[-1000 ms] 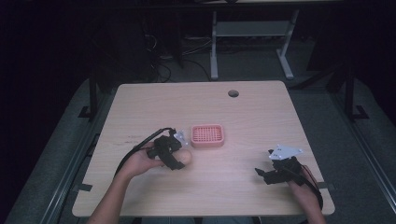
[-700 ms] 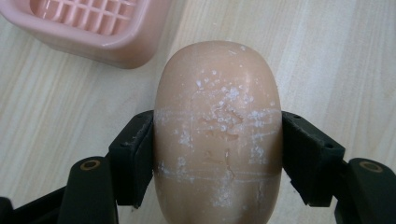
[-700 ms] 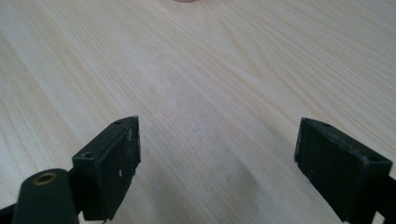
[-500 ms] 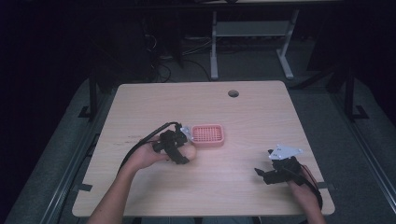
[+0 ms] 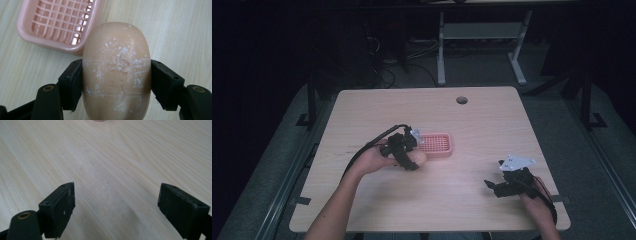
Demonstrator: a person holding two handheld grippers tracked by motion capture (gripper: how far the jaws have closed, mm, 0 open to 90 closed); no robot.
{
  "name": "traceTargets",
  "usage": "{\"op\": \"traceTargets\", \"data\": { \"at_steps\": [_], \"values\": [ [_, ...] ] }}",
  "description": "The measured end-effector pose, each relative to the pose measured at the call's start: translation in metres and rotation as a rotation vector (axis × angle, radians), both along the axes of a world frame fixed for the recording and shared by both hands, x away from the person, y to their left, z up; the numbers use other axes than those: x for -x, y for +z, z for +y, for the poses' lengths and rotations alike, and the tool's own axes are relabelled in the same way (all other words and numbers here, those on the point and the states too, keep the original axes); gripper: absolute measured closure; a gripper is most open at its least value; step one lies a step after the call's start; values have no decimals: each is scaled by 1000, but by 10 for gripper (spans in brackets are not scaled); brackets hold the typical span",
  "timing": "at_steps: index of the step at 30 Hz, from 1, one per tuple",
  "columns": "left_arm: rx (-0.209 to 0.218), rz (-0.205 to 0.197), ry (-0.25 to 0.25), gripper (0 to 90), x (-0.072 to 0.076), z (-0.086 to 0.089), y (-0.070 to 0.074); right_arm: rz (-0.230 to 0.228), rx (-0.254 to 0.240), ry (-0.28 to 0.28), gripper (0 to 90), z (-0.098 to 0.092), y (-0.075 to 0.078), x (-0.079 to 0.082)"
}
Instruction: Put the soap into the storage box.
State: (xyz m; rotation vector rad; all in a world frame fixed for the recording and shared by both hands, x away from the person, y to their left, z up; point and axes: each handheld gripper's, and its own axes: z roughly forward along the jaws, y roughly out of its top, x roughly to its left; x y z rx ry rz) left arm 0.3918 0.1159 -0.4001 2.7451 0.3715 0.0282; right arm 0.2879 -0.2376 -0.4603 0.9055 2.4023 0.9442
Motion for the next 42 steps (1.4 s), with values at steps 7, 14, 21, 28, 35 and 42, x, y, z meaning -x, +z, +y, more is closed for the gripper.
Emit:
{"op": "traceTargets", "data": {
  "at_steps": [7,14,21,28,35,42],
  "values": [
    [1,-7,-4,323,-7,-6,5,-1,1,0,138,0,0,0],
    [-7,-8,-7,323,-12,-12,5,-1,-3,0,138,-1,0,0],
    [-11,-5,-16,323,-18,-20,6,-1,0,2,138,-1,0,0],
    [-25,0,-24,322,-25,-28,7,-1,0,1,138,-1,0,0],
    [-17,6,-12,323,-34,-30,4,0,-1,-1,138,-2,0,0],
    [-35,-1,-20,322,-39,-37,5,0,-3,-2,138,-2,0,0]
  ]
}}
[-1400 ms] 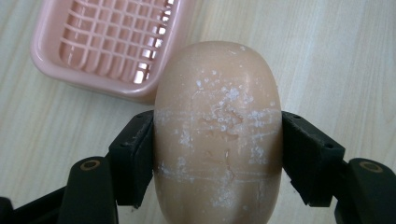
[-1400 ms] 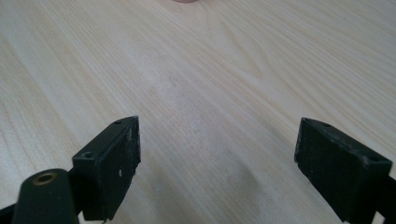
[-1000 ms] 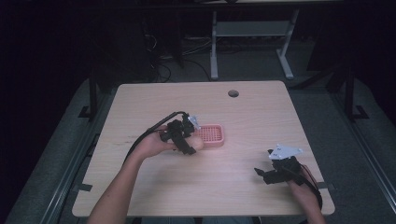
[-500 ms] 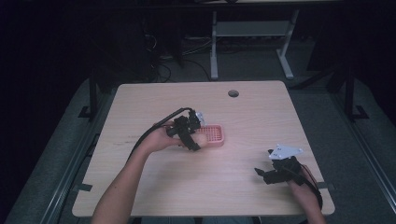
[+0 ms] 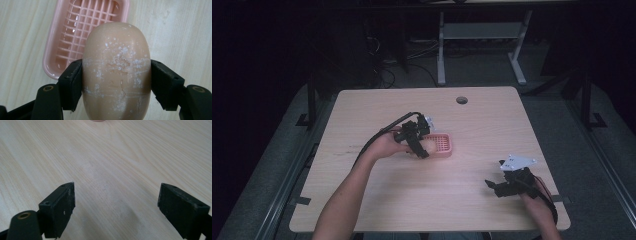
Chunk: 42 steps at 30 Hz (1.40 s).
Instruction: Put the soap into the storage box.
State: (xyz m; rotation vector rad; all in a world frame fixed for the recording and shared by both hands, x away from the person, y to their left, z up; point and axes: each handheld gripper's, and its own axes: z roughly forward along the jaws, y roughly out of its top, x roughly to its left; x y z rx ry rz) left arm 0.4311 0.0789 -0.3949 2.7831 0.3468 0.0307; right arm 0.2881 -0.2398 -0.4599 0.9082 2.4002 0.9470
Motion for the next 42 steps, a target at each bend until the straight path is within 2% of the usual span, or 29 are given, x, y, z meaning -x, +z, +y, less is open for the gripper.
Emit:
{"op": "traceTargets", "data": {
  "at_steps": [12,20,24,31,42],
  "values": [
    [-11,-10,-17,322,-10,-15,7,0,-6,-4,138,-1,0,0],
    [-39,-11,-32,322,-22,-26,8,10,-18,-12,138,-1,-1,1],
    [-14,-8,-32,323,-26,-29,9,6,-20,-15,138,-1,0,1],
    [-1,15,-15,322,-33,-34,-1,7,-16,-11,138,-1,0,2],
    [-23,40,-16,322,-40,-40,-16,1,-14,-10,138,-3,0,1]
  ]
}}
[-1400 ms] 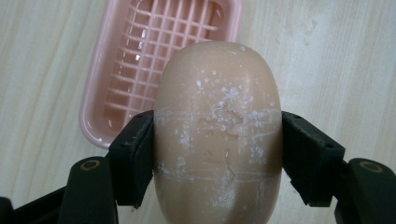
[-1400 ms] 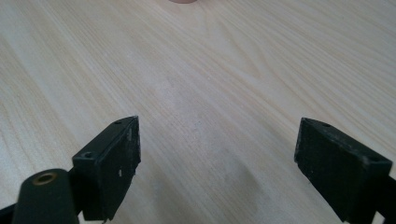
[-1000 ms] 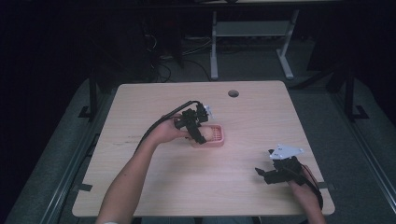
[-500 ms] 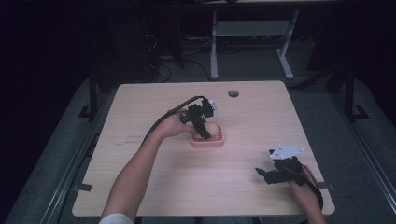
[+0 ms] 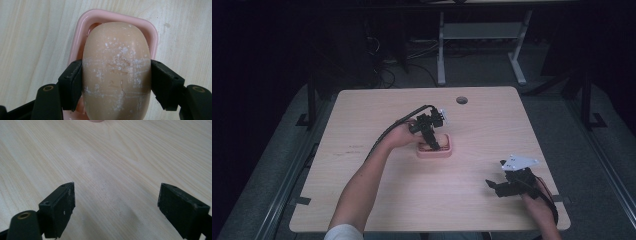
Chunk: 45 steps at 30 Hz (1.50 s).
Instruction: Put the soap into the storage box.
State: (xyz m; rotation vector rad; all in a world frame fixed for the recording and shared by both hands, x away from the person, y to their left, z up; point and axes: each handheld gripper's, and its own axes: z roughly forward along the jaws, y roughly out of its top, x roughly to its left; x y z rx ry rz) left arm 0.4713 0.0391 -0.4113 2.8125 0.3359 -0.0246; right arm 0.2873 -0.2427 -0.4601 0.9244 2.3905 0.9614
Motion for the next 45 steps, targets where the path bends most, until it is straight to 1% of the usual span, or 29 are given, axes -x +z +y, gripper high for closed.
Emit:
{"op": "traceTargets", "data": {
  "at_steps": [3,15,21,25,26,28,30,33,35,38,42,45],
  "values": [
    [-4,2,-3,322,0,-2,-2,1,-1,0,138,0,0,0],
    [-4,-3,-4,321,0,-2,-2,1,0,1,138,0,0,0],
    [-9,-10,0,318,0,-2,-3,-1,1,1,138,0,0,0],
    [16,-17,4,297,0,-2,2,1,3,1,138,1,0,0],
    [15,-26,7,299,0,-1,3,-1,6,3,138,1,0,0],
    [6,-27,7,295,1,-1,2,0,3,3,138,1,0,0],
    [-4,-21,6,285,1,-1,1,-1,4,3,138,1,0,0],
    [-5,-20,7,274,2,-1,1,0,4,3,138,1,0,0],
    [-10,-30,7,269,4,-1,2,-1,5,4,138,1,0,0],
    [-16,-35,2,261,8,0,4,3,2,1,138,1,0,-1],
    [-10,-36,4,258,12,4,7,7,-3,-5,138,3,0,0],
    [13,-37,17,258,14,10,9,7,3,1,138,4,0,0]
  ]
}}
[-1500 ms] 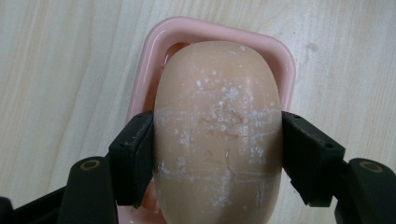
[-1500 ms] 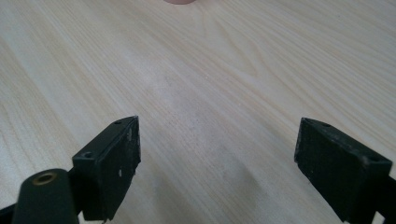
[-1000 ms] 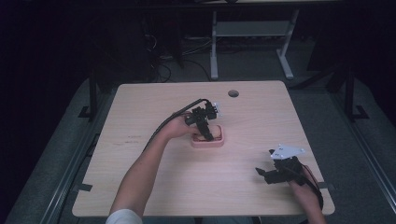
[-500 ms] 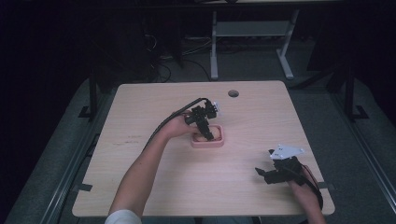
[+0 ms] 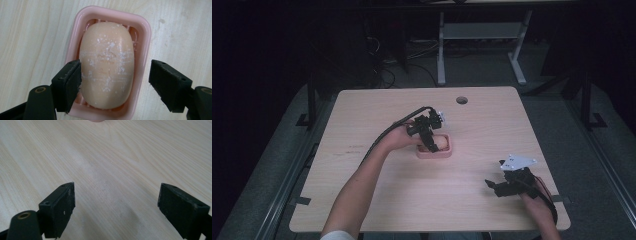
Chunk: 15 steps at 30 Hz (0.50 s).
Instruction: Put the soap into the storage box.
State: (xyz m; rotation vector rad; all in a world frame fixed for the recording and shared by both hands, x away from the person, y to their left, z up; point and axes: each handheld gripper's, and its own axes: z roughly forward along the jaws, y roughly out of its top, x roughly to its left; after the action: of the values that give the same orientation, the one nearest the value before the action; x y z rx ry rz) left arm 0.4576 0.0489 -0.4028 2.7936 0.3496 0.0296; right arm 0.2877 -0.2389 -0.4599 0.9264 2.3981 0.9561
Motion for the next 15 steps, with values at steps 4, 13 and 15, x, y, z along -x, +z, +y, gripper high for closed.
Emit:
{"op": "traceTargets", "data": {
  "at_steps": [4,13,15],
  "values": [
    [21,10,10,254,4,5,1,0,5,2,138,1,-1,0],
    [23,19,0,242,14,12,1,0,15,6,138,2,-1,-1],
    [13,13,-4,240,15,14,1,2,17,6,138,2,-1,0]
  ]
}}
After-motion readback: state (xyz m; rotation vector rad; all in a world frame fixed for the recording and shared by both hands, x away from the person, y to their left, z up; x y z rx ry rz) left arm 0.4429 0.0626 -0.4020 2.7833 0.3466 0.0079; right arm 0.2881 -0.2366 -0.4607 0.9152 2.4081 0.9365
